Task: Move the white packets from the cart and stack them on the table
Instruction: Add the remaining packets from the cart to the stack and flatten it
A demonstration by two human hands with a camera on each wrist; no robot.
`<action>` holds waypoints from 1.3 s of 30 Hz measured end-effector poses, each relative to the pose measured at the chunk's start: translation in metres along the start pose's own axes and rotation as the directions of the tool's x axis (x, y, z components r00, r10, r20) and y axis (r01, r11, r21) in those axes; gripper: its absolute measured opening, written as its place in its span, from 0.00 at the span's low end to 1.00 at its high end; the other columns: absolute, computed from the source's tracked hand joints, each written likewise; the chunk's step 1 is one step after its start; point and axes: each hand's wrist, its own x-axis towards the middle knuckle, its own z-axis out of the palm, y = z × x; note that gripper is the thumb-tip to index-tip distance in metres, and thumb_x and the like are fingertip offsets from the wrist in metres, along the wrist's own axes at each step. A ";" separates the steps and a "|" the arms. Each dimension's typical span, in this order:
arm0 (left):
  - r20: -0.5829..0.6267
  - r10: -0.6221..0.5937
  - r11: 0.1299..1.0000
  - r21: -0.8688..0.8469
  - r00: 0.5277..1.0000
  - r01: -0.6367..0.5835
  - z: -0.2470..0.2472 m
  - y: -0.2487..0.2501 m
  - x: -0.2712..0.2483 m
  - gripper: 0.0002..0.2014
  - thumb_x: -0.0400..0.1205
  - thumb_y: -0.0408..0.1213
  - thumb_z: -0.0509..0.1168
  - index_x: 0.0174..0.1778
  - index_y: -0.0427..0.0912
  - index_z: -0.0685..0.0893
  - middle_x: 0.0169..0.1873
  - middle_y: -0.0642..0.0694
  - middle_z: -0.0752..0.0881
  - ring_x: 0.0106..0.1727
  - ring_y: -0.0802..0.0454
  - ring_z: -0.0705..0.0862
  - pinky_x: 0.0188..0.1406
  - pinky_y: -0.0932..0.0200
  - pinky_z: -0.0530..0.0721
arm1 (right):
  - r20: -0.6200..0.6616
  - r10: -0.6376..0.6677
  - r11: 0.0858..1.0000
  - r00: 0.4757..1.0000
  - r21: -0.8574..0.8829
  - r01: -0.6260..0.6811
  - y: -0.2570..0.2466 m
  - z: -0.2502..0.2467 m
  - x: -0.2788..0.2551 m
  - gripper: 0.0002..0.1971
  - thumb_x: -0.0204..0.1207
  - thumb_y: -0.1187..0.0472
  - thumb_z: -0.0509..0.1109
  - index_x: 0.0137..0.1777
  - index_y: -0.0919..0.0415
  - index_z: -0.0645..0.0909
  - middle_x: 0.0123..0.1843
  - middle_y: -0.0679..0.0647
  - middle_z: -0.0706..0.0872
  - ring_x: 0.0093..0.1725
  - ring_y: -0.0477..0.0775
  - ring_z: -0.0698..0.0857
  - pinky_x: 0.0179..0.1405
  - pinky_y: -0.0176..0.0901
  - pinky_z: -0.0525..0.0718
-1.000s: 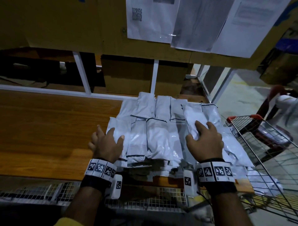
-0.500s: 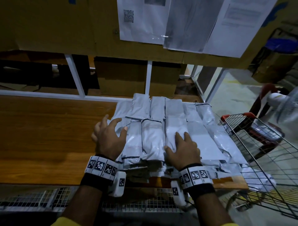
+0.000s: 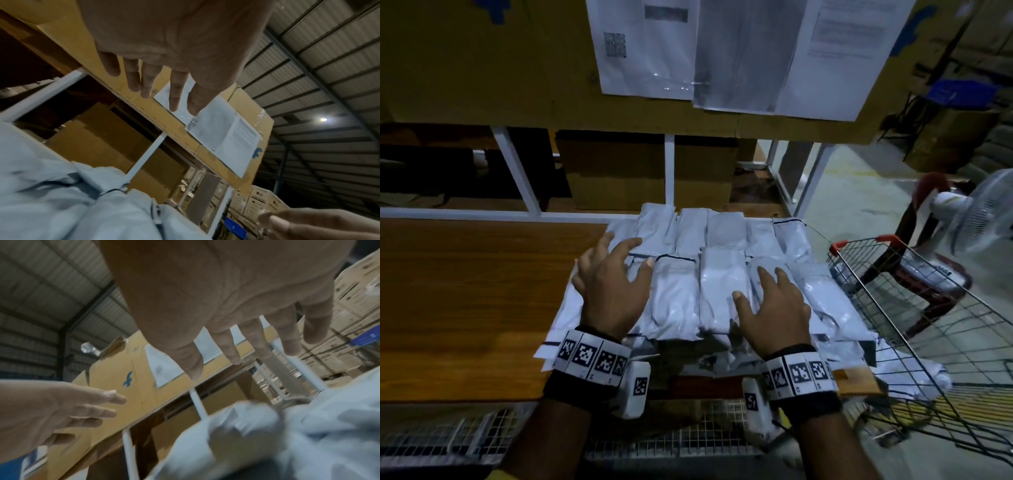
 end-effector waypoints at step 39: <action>0.777 0.539 0.447 0.064 0.326 -0.892 0.526 0.513 0.019 0.25 0.80 0.63 0.64 0.68 0.54 0.83 0.65 0.45 0.86 0.67 0.39 0.82 0.68 0.42 0.79 | -0.177 0.588 0.808 0.789 0.176 -0.562 0.500 -0.129 0.120 0.29 0.79 0.39 0.64 0.77 0.49 0.75 0.77 0.56 0.74 0.76 0.63 0.72 0.74 0.61 0.74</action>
